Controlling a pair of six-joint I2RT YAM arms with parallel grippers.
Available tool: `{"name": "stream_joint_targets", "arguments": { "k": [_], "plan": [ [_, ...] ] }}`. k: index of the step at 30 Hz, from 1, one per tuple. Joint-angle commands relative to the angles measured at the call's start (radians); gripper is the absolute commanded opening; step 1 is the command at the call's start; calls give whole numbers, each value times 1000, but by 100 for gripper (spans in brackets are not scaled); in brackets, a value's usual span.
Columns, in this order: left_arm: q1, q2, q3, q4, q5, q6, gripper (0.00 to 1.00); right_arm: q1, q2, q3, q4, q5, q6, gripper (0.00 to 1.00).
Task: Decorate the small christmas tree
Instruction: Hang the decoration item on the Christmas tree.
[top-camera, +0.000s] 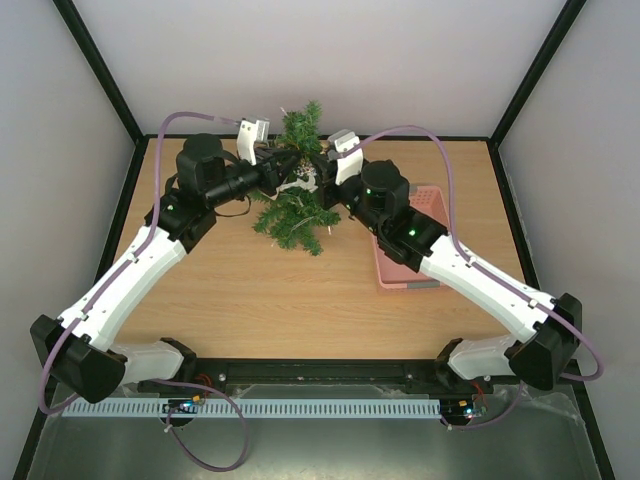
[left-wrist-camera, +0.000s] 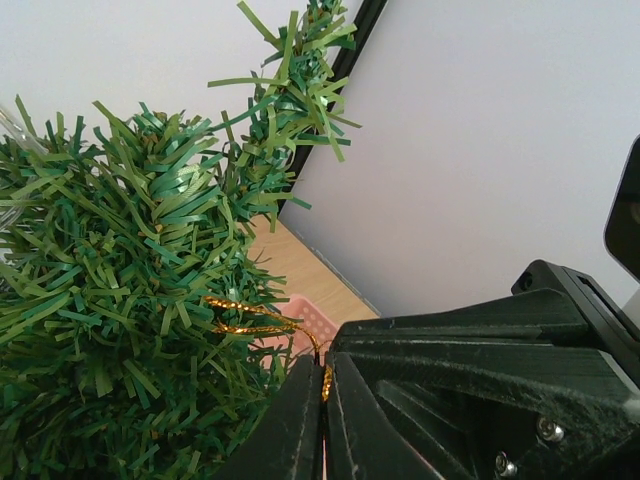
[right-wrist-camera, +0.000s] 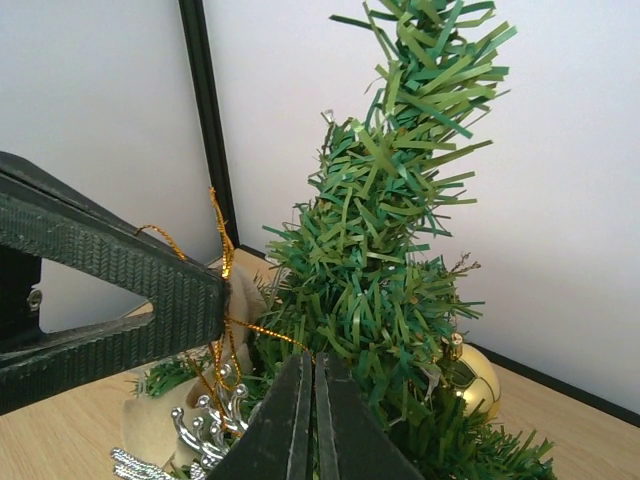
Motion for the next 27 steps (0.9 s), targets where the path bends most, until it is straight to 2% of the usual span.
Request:
{"name": "stream_joint_targets", "arguments": {
  "k": [1, 17, 27],
  "plan": [
    [6, 7, -4, 25, -17, 11, 2, -14, 14, 43, 37, 8, -16, 2],
    [6, 25, 12, -26, -56, 23, 2, -27, 48, 59, 14, -42, -24, 2],
    [6, 17, 4, -50, -54, 27, 3, -29, 49, 40, -4, -20, -14, 2]
  ]
}}
